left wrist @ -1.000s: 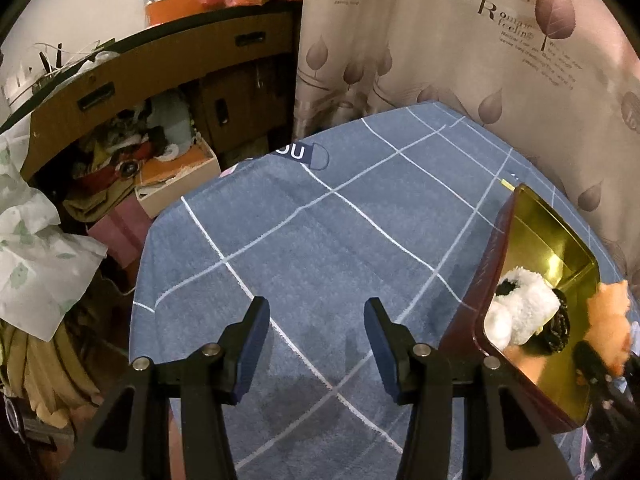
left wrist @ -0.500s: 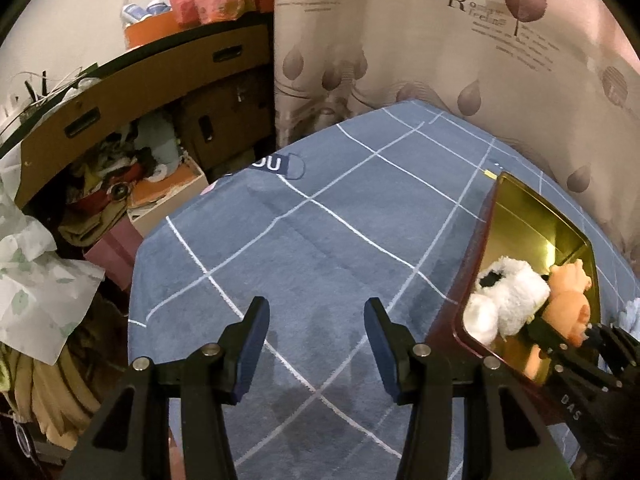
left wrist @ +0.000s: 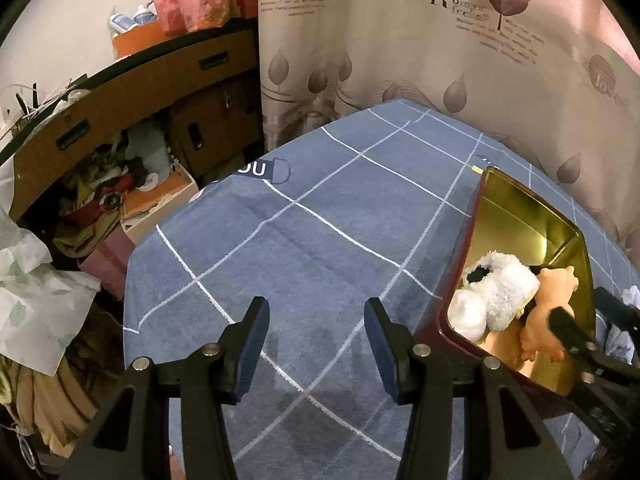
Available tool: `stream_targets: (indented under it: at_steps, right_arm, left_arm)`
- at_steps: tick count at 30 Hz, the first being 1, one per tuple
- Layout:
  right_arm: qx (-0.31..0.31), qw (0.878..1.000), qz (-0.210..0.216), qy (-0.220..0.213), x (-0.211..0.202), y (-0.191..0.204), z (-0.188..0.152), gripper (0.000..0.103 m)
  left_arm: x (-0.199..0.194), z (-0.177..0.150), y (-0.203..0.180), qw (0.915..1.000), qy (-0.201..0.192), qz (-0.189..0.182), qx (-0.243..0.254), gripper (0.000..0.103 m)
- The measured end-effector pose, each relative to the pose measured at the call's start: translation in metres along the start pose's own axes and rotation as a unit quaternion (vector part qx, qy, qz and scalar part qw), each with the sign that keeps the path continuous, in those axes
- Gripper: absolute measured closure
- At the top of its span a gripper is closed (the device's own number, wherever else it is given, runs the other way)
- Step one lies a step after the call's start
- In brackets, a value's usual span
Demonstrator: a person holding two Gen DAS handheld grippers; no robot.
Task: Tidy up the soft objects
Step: 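Carry the orange toy into the gold tin and open the right tool, then move the left tool to the blue socks while the right tool grasps the wrapped packet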
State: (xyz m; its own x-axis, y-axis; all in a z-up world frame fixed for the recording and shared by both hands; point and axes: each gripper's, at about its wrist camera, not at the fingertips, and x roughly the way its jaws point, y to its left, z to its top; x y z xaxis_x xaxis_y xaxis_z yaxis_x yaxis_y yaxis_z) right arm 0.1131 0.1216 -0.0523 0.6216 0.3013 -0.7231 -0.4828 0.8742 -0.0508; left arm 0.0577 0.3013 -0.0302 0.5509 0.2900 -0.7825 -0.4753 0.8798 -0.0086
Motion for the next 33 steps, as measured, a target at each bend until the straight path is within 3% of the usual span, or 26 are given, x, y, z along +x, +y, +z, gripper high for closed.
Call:
stream_targets:
  at_steps: [7, 20, 24, 33]
  right_arm:
    - [0.038, 0.999, 0.001, -0.006, -0.033, -0.026, -0.025, 0.031]
    - [0.112, 0.991, -0.073, -0.006, -0.093, -0.122, -0.084, 0.025]
    - [0.144, 0.985, -0.097, 0.012, -0.096, -0.15, -0.103, 0.01]
    - [0.19, 0.973, -0.114, 0.063, -0.069, -0.178, -0.129, 0.008]
  left_arm:
    - [0.0, -0.001, -0.003, 1.0, -0.001, 0.001, 0.007, 0.053]
    - [-0.003, -0.005, -0.009, 0.9998, -0.002, 0.001, 0.02, 0.053]
    - [-0.003, -0.004, -0.01, 0.9998, -0.002, 0.002, 0.019, 0.053]
    - [-0.003, -0.005, -0.011, 0.9997, -0.004, 0.007, 0.023, 0.053]
